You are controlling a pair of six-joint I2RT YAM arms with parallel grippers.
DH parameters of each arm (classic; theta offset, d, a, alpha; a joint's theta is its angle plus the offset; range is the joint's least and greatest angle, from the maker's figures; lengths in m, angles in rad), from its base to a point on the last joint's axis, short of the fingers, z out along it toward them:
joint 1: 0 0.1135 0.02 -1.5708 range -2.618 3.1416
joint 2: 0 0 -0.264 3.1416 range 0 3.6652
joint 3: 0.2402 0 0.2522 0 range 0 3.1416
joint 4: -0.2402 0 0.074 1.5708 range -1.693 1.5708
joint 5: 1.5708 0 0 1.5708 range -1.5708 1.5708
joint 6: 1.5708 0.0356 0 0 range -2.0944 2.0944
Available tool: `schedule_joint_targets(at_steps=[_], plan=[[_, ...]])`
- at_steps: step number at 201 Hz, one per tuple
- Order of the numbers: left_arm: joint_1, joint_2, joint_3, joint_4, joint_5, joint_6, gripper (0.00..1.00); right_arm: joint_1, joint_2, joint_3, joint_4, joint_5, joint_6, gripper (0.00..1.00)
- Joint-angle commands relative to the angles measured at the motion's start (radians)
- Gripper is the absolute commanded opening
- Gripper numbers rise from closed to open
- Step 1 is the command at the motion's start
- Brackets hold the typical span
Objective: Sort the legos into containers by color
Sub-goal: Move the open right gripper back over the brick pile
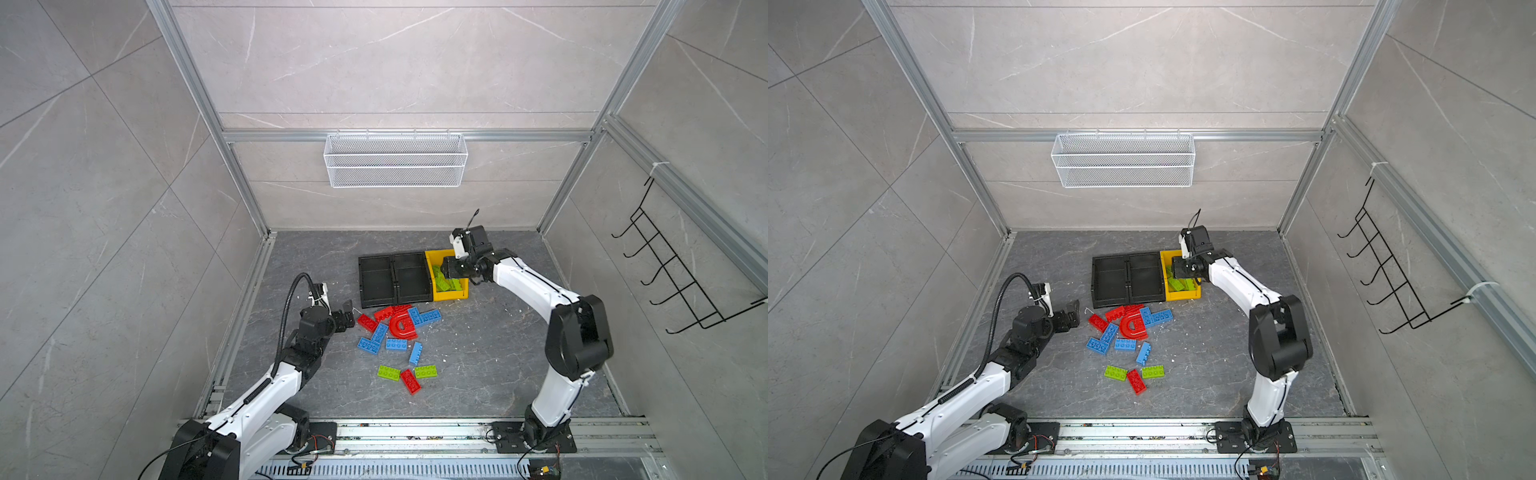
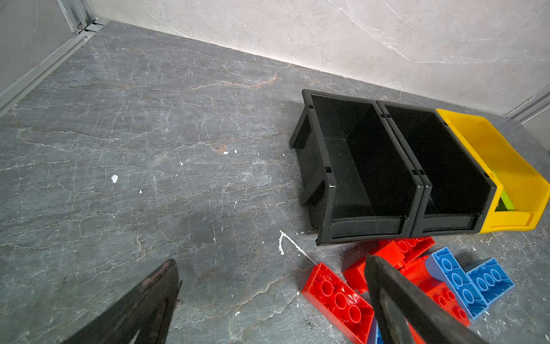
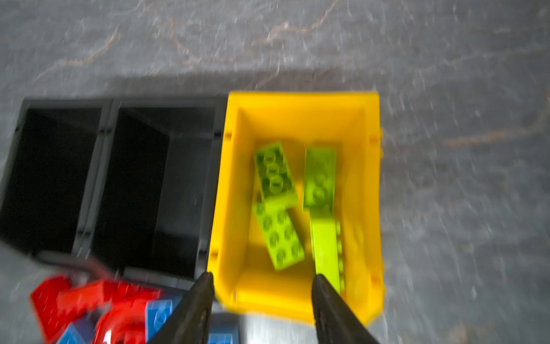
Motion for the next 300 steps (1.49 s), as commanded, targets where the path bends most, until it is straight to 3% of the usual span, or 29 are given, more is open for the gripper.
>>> schedule_joint_targets(at_steps=[1, 23, 49, 79, 112, 176, 300], plan=[[0.002, -0.025, 0.025, 0.01, -0.009, -0.015, 1.0, 0.069, -0.161, -0.119, -0.069, 0.007, 0.016, 0.57], [0.002, -0.025, 0.025, 0.008, -0.01, -0.014, 1.0, 0.206, -0.27, -0.229, -0.143, 0.07, 0.005, 0.58], [0.001, -0.022, 0.025, 0.01, -0.007, -0.017, 1.0, 0.351, -0.339, -0.321, -0.243, 0.069, 0.002, 0.58], [0.002, -0.022, 0.024, 0.011, -0.01, -0.015, 1.0, 0.482, -0.332, -0.37, -0.309, 0.089, 0.043, 0.58], [0.002, -0.02, 0.024, 0.01, -0.012, -0.014, 1.0, 0.565, -0.291, -0.391, -0.255, 0.072, 0.12, 0.58], [0.002, -0.017, 0.025, 0.009, -0.014, -0.011, 1.0, 0.588, -0.172, -0.377, -0.068, 0.038, 0.306, 0.6], [0.002, -0.012, 0.03, 0.007, -0.001, -0.016, 1.0, 0.588, -0.031, -0.315, -0.029, 0.05, 0.401, 0.6]])
